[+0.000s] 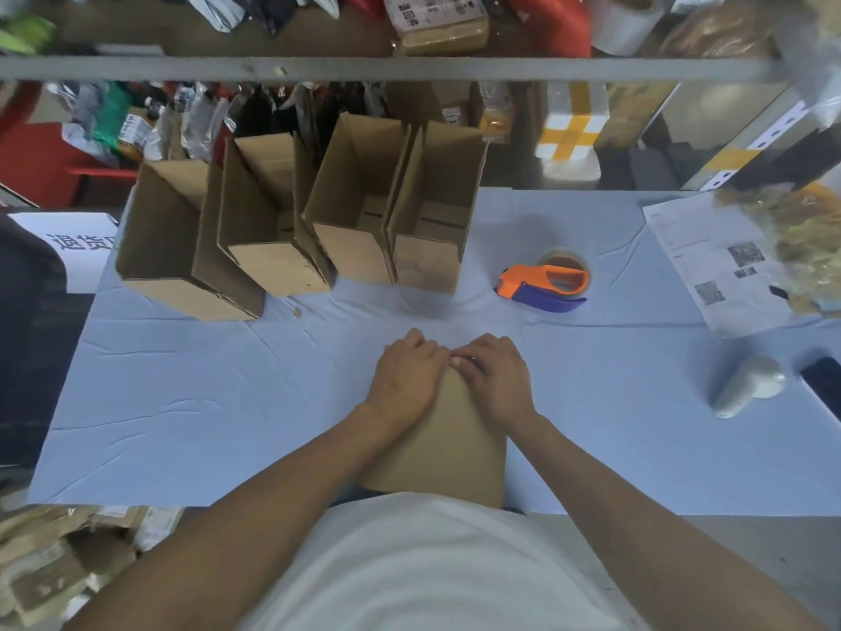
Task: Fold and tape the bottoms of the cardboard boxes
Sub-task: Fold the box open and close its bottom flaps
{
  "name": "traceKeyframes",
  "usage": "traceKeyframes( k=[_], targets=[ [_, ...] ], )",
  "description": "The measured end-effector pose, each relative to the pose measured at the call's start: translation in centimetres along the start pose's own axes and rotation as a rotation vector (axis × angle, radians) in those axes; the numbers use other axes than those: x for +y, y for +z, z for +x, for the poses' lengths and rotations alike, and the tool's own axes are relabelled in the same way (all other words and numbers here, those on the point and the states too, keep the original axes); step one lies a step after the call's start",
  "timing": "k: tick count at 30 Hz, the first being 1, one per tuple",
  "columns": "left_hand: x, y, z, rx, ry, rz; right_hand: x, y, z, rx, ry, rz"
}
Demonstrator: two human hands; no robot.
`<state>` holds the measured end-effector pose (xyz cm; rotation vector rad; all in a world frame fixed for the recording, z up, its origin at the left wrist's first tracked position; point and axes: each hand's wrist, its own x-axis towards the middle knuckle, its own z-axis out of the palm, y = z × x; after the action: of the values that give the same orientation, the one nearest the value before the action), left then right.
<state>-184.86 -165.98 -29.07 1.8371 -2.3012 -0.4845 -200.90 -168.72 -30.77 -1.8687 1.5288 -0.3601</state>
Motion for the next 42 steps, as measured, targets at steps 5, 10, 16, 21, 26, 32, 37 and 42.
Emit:
traceKeyframes(
  k=[5,10,16,21,26,32,37,42],
  targets=[
    [1.7,-0.6,-1.2,-0.159,-0.178,0.140,0.5,-1.1,0.2,-0.100,-0.098,0.020],
    [3.9,1.2,-3.9,-0.341,-0.200,0.095,0.2,-0.8,0.0,-0.027,-0.035,0.121],
    [2.0,-0.1,-2.0,-0.368,-0.033,0.182,0.6,-1.3,-2.8,0.196,0.230,0.056],
    [4.2,1.6,-3.1,-0.382,-0.105,0.047,0.6,-0.2,-5.6,0.315,0.371,-0.023],
    [2.8,2.3,-1.6,-0.382,0.005,0.079,0.6,-0.9,-4.7,0.289,0.470,0.053],
    [0.9,0.7,-0.5,-0.378,0.115,0.202,0.6,-1.3,-5.1,0.197,0.484,0.063],
    [2.4,2.5,-2.6,-0.203,-0.120,0.114,0.4,-1.2,-4.3,0.039,0.428,0.201],
    [1.5,3.3,-2.5,-0.101,-0.050,0.227,3.6,-5.4,1.4,0.179,0.251,-0.039]
  ],
)
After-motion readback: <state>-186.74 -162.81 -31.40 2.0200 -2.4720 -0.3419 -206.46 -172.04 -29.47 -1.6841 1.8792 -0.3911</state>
